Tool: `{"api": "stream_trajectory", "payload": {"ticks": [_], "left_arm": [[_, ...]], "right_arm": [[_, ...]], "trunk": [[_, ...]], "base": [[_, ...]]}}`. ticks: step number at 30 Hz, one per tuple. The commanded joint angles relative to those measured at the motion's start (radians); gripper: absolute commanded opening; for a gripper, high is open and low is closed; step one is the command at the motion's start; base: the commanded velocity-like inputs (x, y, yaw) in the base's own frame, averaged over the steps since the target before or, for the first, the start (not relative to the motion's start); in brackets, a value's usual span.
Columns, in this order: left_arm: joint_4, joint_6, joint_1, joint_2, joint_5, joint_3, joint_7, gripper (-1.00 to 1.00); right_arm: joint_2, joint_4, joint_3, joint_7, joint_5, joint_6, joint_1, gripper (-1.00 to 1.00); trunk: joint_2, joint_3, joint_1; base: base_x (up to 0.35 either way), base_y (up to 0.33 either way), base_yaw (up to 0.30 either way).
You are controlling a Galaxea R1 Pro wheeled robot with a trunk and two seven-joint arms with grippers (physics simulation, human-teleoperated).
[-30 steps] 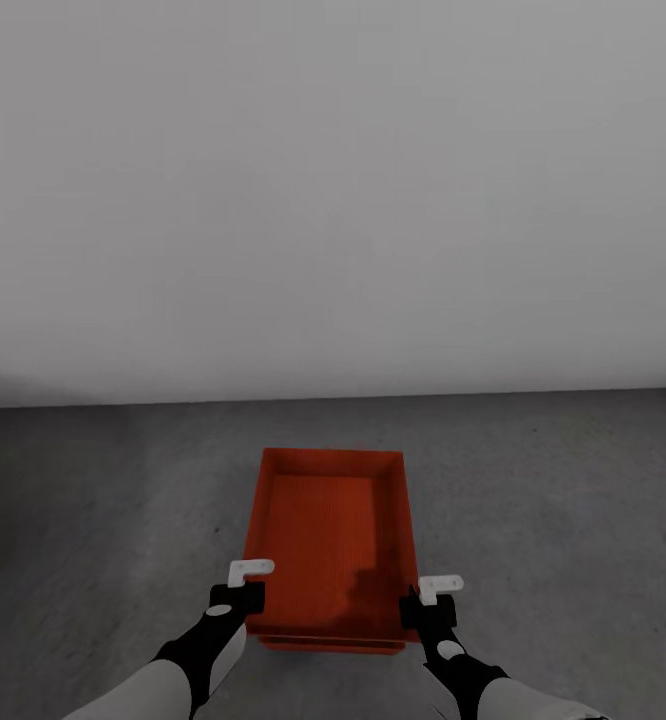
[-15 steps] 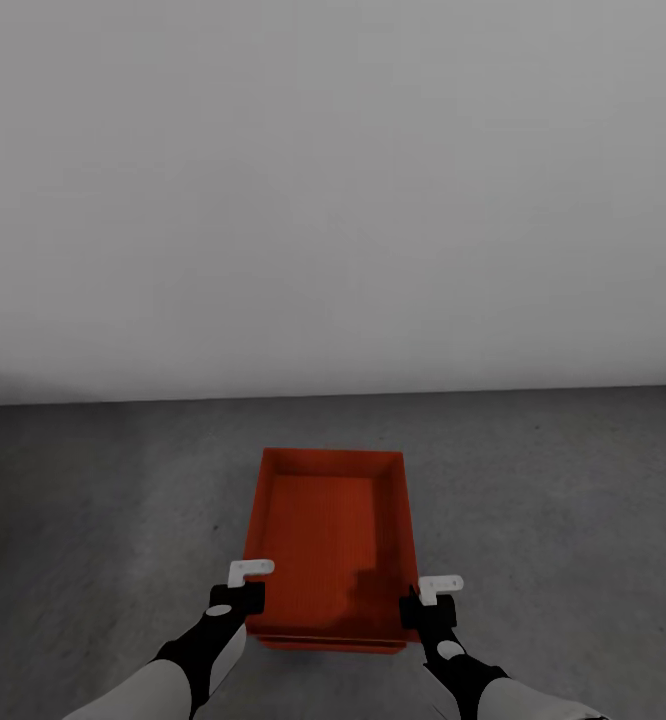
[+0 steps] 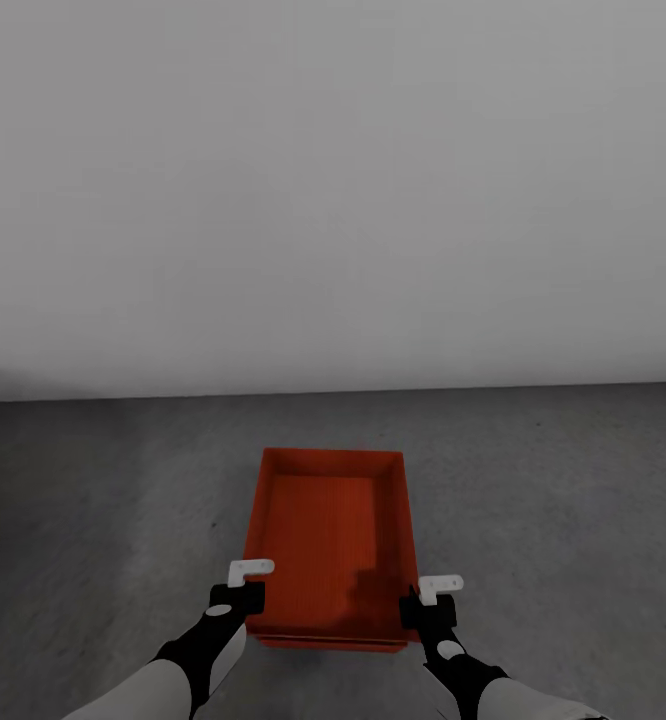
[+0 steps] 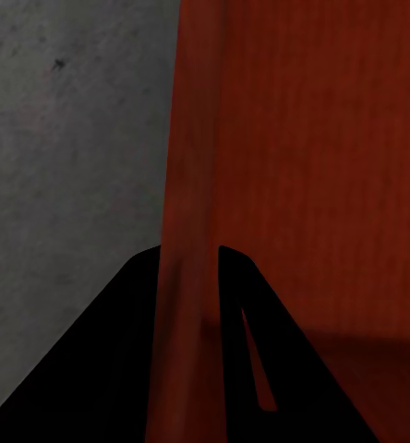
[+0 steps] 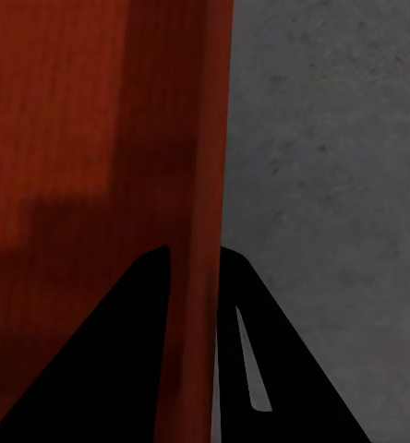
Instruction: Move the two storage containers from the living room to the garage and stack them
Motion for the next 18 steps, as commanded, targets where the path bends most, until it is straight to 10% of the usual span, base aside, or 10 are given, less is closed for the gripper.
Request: {"api": "stream_trajectory", "payload": {"ticks": [1, 18], "left_arm": [[0.002, -0.002, -0.001, -0.007, 0.002, 0.012, 0.006, -1.00], [0.001, -0.002, 0.000, -0.007, 0.002, 0.012, 0.006, -1.00]], "right_arm": [[0.000, 0.001, -0.009, -0.004, -0.022, -0.008, -0.001, -1.00], [0.000, 0.001, -0.009, -0.004, -0.022, -0.007, -0.001, -1.00]], "trunk": [[-0.008, -0.004, 0.004], [-0.029, -0.013, 0.015]], "base": [[0.000, 0.000, 0.000], [0.000, 0.000, 0.000]]}}
